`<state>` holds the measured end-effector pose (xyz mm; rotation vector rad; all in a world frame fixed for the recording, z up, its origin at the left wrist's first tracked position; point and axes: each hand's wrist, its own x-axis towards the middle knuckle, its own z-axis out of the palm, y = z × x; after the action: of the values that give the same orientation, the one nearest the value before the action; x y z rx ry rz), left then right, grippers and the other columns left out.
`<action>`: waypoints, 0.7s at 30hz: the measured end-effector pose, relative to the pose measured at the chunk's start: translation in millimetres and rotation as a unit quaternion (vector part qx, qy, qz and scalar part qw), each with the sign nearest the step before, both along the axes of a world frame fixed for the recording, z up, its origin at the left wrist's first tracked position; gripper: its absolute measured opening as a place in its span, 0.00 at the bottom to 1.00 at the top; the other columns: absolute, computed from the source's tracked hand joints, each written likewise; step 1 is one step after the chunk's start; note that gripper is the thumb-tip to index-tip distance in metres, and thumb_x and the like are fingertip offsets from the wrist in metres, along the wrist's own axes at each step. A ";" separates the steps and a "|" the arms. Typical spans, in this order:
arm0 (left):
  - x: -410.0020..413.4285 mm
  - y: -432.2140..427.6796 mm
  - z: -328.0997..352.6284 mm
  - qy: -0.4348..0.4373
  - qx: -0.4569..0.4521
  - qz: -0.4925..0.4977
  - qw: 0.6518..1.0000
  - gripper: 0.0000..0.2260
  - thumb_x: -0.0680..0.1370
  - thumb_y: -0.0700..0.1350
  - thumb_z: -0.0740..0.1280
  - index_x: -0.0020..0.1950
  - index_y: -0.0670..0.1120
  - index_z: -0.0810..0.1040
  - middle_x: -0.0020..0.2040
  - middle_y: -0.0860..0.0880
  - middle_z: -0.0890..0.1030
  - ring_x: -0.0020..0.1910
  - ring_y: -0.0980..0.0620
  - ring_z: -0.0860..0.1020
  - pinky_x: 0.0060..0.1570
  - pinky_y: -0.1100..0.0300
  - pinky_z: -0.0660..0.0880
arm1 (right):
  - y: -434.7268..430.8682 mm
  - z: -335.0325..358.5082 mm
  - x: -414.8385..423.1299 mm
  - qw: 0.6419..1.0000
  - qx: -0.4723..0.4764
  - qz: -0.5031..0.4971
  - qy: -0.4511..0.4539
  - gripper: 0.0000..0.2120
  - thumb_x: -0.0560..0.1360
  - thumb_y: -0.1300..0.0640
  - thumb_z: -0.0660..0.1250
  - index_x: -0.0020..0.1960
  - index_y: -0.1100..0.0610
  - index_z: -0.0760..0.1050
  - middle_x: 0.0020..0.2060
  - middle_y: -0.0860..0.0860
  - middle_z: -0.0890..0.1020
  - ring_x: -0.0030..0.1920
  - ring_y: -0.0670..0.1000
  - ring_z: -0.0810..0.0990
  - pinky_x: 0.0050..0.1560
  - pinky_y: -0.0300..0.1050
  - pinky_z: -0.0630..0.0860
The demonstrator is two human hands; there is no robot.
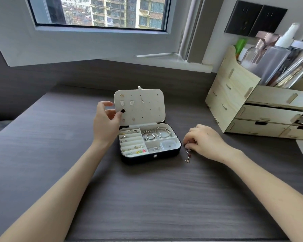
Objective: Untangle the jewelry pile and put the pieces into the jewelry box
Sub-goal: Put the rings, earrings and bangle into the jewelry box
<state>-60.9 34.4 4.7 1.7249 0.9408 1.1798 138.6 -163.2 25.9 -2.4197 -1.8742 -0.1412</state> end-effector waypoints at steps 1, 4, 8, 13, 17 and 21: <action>0.2 1.1 -0.1 0.004 0.002 0.000 1.000 0.13 0.77 0.38 0.66 0.61 0.41 0.70 0.47 0.47 0.79 0.43 0.51 0.77 0.38 0.64 0.71 | 2.1 1.7 0.2 1.000 -0.008 -0.004 0.018 0.04 0.74 0.53 0.69 0.49 0.49 0.80 0.38 0.43 0.75 0.47 0.49 0.72 0.45 0.40 0.64; 1.0 4.6 -2.0 0.013 0.015 -0.002 1.000 0.13 0.77 0.36 0.66 0.61 0.40 0.71 0.49 0.46 0.78 0.45 0.51 0.77 0.43 0.61 0.72 | 4.6 5.6 4.5 0.996 -0.042 -0.011 0.082 0.04 0.74 0.55 0.69 0.48 0.49 0.79 0.34 0.42 0.75 0.43 0.48 0.72 0.41 0.35 0.64; 1.2 6.5 -4.2 0.030 0.038 0.003 0.999 0.13 0.76 0.37 0.66 0.60 0.40 0.72 0.49 0.48 0.78 0.43 0.51 0.76 0.44 0.59 0.72 | 6.8 9.5 10.0 0.992 -0.072 -0.011 0.104 0.03 0.73 0.55 0.71 0.46 0.49 0.79 0.35 0.44 0.77 0.41 0.44 0.71 0.40 0.37 0.65; 1.3 5.5 -5.4 0.045 0.056 0.007 0.997 0.13 0.77 0.37 0.66 0.61 0.40 0.71 0.49 0.49 0.77 0.43 0.52 0.75 0.42 0.62 0.70 | 8.0 8.8 13.9 0.996 -0.035 -0.028 0.074 0.02 0.74 0.53 0.69 0.46 0.48 0.77 0.37 0.43 0.75 0.43 0.46 0.70 0.42 0.42 0.64; 1.7 6.1 -5.4 0.047 0.060 0.010 0.997 0.13 0.77 0.37 0.66 0.61 0.40 0.71 0.49 0.50 0.77 0.43 0.52 0.75 0.43 0.60 0.70 | 4.4 9.7 13.1 0.996 -0.017 -0.056 0.072 0.02 0.75 0.51 0.68 0.44 0.49 0.79 0.35 0.41 0.73 0.46 0.48 0.73 0.46 0.45 0.70; 2.7 6.3 -6.2 0.048 0.061 0.012 0.997 0.13 0.77 0.37 0.66 0.61 0.40 0.71 0.49 0.50 0.77 0.43 0.51 0.75 0.43 0.59 0.71 | 1.9 9.4 6.9 0.994 -0.043 -0.089 0.049 0.07 0.72 0.44 0.69 0.41 0.46 0.78 0.39 0.42 0.78 0.45 0.45 0.71 0.43 0.43 0.68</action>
<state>-58.2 40.7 -1.5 1.8866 0.9675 1.1998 145.5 -161.3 35.3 -2.5968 -1.6551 0.0486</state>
